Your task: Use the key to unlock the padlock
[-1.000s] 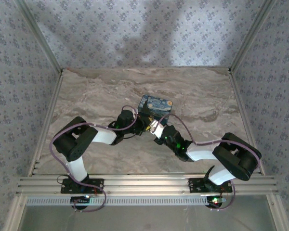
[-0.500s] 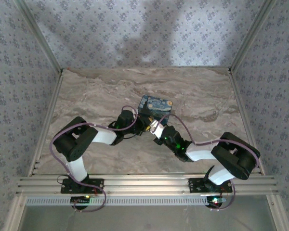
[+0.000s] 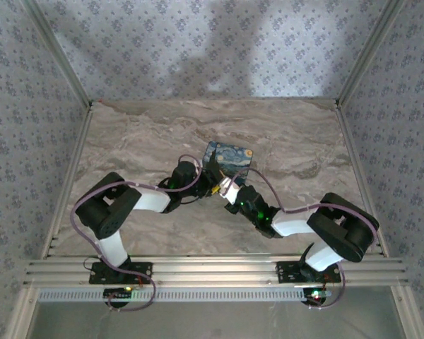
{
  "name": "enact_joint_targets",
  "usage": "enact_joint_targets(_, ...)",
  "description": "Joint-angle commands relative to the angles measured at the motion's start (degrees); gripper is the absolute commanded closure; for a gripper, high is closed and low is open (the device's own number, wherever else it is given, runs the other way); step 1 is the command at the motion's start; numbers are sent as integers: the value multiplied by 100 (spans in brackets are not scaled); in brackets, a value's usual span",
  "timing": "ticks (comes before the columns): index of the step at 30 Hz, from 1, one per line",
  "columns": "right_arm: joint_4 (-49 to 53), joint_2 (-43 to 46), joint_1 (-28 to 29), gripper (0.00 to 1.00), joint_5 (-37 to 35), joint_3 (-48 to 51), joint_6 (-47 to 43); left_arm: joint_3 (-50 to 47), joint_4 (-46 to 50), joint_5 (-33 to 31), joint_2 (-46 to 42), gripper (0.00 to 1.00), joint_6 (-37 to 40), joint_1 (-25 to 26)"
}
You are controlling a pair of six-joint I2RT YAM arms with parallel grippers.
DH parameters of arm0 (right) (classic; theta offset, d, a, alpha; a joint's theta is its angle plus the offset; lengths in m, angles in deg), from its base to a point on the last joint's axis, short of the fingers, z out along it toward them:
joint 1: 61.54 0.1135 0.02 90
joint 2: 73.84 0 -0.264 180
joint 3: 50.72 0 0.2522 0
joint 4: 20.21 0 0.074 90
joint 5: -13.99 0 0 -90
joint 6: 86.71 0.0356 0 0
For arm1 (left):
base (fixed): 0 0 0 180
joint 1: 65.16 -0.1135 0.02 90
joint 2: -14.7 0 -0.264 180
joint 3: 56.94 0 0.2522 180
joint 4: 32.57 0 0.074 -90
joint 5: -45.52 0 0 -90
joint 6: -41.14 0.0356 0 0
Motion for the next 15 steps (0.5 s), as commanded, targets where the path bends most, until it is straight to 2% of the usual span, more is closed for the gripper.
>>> enact_joint_targets(1,-194,-114,78,100,-49,-14,125,-104,75,-64,-245,50,113,-55)
enact_joint_targets(6,-211,-135,107,100,-81,-13,133,-206,407,-56,-507,37,287,-219)
enact_joint_targets(15,-202,-152,107,100,-86,-28,151,-197,1784,-102,-1469,29,1080,-674)
